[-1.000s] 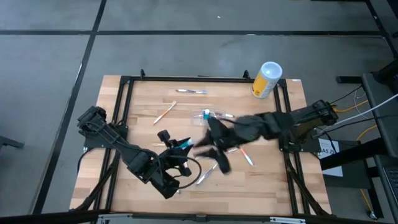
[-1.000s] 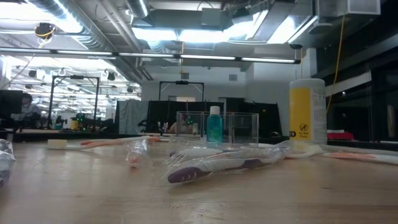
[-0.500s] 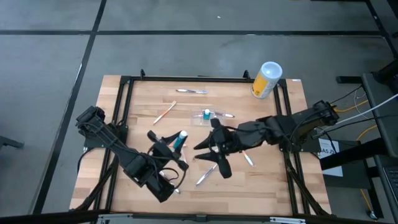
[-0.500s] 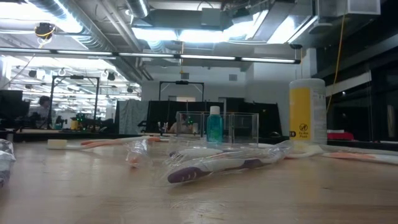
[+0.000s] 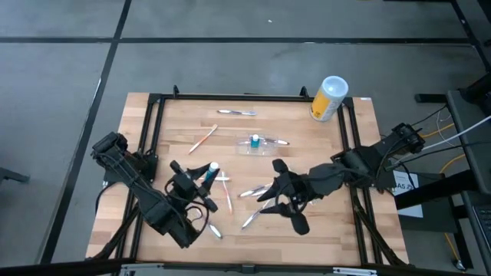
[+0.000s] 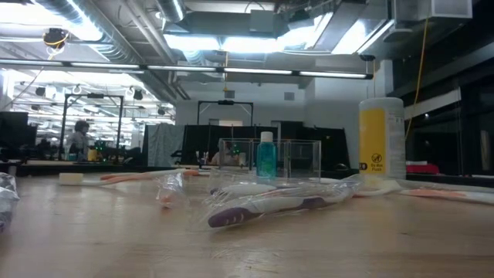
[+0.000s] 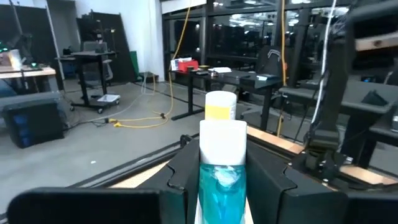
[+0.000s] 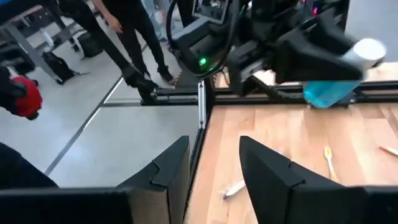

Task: Pick & Place toothbrushing station
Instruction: Put the blue mouthwash into the middle section of the transparent organizer

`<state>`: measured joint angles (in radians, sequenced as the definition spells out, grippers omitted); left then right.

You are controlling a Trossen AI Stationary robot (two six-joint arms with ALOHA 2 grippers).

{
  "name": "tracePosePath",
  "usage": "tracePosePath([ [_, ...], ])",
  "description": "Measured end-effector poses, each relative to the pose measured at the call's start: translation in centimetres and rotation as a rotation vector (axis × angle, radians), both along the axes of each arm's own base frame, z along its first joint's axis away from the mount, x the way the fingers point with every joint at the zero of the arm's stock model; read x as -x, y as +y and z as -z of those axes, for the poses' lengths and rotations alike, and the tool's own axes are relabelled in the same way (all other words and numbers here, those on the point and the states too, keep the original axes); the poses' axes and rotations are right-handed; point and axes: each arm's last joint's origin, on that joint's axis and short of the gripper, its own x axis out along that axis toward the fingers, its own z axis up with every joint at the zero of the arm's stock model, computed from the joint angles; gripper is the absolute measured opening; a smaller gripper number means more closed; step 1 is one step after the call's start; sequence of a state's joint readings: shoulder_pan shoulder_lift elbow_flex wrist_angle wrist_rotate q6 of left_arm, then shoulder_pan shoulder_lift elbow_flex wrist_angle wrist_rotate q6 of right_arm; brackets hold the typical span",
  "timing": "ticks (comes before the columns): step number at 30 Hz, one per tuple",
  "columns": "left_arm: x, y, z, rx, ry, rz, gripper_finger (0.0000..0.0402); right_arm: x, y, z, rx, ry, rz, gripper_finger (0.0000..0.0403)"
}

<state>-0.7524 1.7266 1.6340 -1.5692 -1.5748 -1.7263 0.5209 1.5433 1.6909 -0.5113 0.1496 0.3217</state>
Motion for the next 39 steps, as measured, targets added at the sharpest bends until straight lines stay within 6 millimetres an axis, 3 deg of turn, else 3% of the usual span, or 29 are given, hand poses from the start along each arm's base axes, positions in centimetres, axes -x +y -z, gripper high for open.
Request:
tracePosePath([
  [8, 0.9, -0.2, -0.7, -0.05, 0.058, 0.026, 0.009, 1.2, -1.3, -1.5, 0.002, -0.049, 0.052, 0.0142],
  [14, 4.2, -0.4, -3.2, -0.028, 0.03, 0.114, 0.009, 2.2, -1.9, -2.5, -0.052, -0.066, 0.065, 0.0142],
  [20, 7.8, -3.0, -4.4, 0.064, -0.047, 0.276, 0.009, 3.2, -1.4, -3.7, -0.094, -0.144, 0.054, 0.0142],
  [25, 8.9, -5.7, -6.3, 0.119, -0.077, 0.36, 0.009, 3.3, -1.1, -5.0, -0.139, -0.259, 0.04, 0.0142],
  [32, 6.9, -8.4, -11.4, 0.091, 0.014, 0.544, 0.009, 3.4, -0.9, -5.2, -0.152, -0.28, 0.012, 0.0142],
  [35, 5.3, -8.2, -13.1, 0.017, 0.003, 0.658, 0.009, 4.1, -0.3, -5.6, -0.171, -0.296, -0.04, 0.0142],
  [39, 2.6, -6.6, -13.0, -0.062, 0.046, 0.706, 0.009, 5.9, 0.9, -6.1, -0.163, -0.308, -0.071, 0.0142],
])
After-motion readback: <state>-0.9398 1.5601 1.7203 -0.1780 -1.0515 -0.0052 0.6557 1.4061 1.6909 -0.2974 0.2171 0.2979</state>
